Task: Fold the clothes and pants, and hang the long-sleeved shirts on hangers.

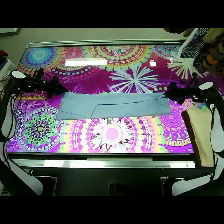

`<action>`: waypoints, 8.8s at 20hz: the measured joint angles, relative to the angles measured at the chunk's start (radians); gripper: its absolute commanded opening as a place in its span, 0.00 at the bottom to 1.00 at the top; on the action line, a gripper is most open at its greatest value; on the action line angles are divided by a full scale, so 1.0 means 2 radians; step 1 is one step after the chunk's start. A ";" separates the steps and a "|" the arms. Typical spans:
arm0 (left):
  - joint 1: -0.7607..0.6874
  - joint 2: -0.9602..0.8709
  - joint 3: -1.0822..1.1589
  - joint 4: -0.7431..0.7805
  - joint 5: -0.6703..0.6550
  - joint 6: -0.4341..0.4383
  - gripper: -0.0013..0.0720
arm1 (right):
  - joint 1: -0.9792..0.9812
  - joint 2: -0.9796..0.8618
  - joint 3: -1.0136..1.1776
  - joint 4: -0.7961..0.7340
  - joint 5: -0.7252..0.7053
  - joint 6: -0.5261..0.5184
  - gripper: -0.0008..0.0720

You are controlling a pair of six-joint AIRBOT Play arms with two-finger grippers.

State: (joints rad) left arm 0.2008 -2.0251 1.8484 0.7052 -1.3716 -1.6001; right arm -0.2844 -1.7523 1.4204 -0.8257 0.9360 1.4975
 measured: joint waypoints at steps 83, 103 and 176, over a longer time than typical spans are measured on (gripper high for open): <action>-0.282 0.182 0.043 0.180 0.092 -0.190 0.04 | 0.103 0.257 0.044 -0.093 0.130 0.151 0.07; -0.079 0.365 0.036 0.450 -0.069 -0.127 0.04 | 0.377 0.058 0.044 -0.105 -0.083 0.306 0.14; -0.079 0.283 0.016 0.380 -0.120 -0.036 0.04 | -0.092 0.050 0.210 -0.118 0.019 0.336 0.07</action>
State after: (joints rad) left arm 0.0425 -1.4582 1.8797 1.4654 -1.6119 -1.6726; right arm -0.4690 -1.6516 1.8400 -1.0618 0.9737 2.1689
